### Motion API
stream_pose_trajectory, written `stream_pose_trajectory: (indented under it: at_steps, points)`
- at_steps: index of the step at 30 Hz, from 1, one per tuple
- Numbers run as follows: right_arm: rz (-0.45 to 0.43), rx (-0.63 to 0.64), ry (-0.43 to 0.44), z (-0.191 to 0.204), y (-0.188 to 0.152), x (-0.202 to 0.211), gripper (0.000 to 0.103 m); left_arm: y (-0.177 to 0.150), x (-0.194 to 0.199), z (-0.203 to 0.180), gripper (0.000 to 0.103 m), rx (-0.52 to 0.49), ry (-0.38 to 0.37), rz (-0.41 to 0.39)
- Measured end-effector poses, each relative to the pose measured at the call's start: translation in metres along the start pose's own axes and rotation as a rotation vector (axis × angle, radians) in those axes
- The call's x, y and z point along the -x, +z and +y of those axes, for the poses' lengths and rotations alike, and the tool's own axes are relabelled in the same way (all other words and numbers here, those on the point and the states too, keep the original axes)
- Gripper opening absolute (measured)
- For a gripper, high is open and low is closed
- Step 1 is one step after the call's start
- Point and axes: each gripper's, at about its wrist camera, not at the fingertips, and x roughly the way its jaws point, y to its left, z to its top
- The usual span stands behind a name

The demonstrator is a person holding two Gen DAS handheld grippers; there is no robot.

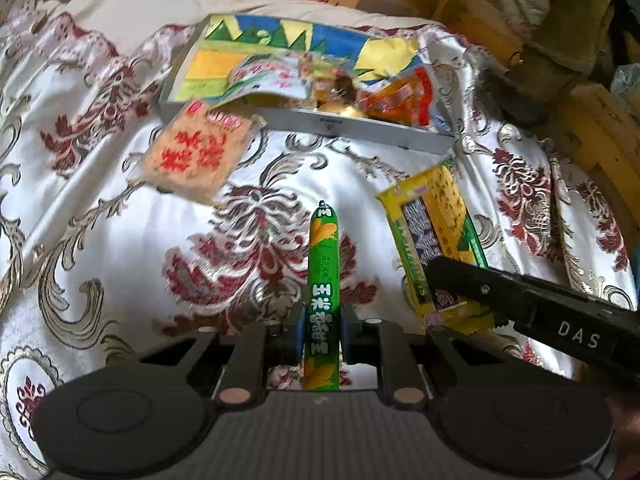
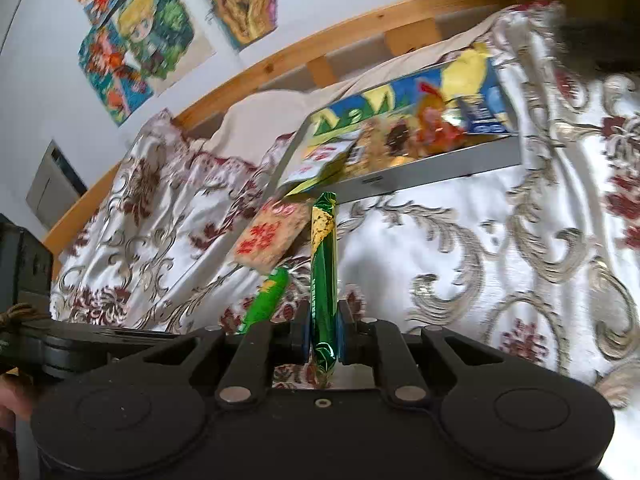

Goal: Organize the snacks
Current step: 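Lift both held snacks and carry them over the metal tin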

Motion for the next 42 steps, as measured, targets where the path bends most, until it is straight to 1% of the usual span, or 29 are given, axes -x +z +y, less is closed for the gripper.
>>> stream_pose_trajectory:
  at_steps: [5,10,14,17,19,22,24,26,28,32,34,37,42]
  points:
    - [-0.039,-0.029,-0.015,-0.017,0.007,0.010,0.012,0.008,0.008,-0.007,0.018,-0.010,-0.014,-0.045]
    - [-0.092,-0.081,-0.024,-0.034,0.026,0.011,0.012,0.029,0.008,-0.016,0.018,-0.004,-0.001,-0.096]
    - [-0.141,-0.081,-0.031,-0.042,0.052,0.008,0.012,0.062,0.004,-0.024,0.018,-0.002,-0.002,-0.139]
    - [-0.189,-0.079,-0.039,-0.048,0.081,0.005,0.012,0.096,-0.005,-0.029,0.018,0.000,0.000,-0.163]
    - [-0.214,-0.060,-0.061,-0.052,0.103,0.002,0.012,0.120,-0.012,-0.032,0.018,0.005,-0.013,-0.175]
    - [-0.243,-0.020,-0.105,-0.059,0.131,-0.004,0.013,0.154,-0.025,-0.038,0.018,-0.007,-0.029,-0.193]
    - [-0.244,-0.018,-0.121,-0.069,0.150,-0.014,0.012,0.173,-0.040,-0.043,0.018,-0.026,-0.028,-0.201]
    - [-0.236,0.018,-0.140,-0.078,0.165,-0.027,0.012,0.189,-0.055,-0.049,0.018,-0.032,-0.024,-0.206]
    - [-0.215,0.073,-0.162,-0.084,0.175,-0.041,0.012,0.202,-0.073,-0.053,0.018,-0.011,-0.020,-0.192]
    - [-0.198,0.027,-0.139,-0.108,0.183,-0.062,0.013,0.218,-0.113,-0.052,0.018,0.076,-0.056,-0.126]
    - [-0.201,0.011,-0.127,-0.117,0.184,-0.069,0.012,0.220,-0.130,-0.052,0.018,0.077,-0.040,-0.109]
    - [-0.188,-0.011,-0.113,-0.127,0.180,-0.079,0.013,0.219,-0.146,-0.052,0.018,0.058,0.009,-0.101]
    - [-0.179,-0.009,-0.073,-0.130,0.167,-0.088,0.013,0.212,-0.157,-0.057,0.018,0.002,0.122,-0.112]
